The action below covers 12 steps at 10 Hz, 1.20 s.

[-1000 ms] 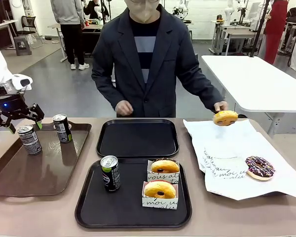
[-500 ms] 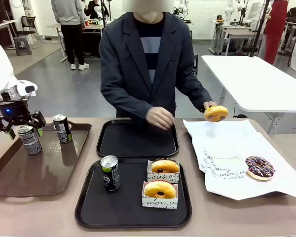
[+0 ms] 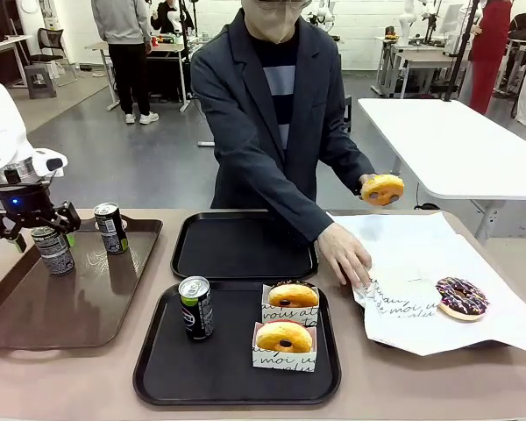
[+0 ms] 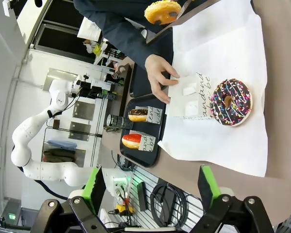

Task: Set up donuts and drinks on trays.
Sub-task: Pick up one Pepsi coke from the Handle tray and place it on the Flat Tray without a Pepsi coke.

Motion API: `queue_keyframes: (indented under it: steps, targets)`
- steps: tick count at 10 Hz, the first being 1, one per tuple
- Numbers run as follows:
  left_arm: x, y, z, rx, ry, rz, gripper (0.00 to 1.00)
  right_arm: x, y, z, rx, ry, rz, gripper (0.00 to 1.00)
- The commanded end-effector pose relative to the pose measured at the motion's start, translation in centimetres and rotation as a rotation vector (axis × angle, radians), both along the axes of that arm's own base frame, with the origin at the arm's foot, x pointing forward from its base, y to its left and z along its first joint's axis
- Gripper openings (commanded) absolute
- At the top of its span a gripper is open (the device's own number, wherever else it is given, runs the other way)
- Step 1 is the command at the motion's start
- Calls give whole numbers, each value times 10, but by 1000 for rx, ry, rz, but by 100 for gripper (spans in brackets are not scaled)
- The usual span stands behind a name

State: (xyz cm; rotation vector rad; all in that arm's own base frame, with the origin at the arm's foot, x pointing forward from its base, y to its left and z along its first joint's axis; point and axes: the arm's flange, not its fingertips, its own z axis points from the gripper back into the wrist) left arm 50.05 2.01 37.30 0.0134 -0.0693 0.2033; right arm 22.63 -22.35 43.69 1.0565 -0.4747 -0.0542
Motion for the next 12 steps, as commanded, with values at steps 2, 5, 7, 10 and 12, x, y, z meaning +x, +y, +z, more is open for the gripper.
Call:
queue_keyframes:
  steps: [2,5,7,10,12]
  targets:
    - [6,-2,1,3,-29,21,96,2,-1,0,16,-28,1,100]
    - [6,-2,2,-7,-28,19,75,2,-1,0,16,-28,1,100]
    - [5,-3,5,-21,-41,11,56,2,-1,0,16,-28,1,100]
    - [6,-4,3,-22,-18,20,30,2,-1,0,16,-28,1,100]
    - [6,-4,4,-24,-10,29,12,2,-1,0,16,-28,1,100]
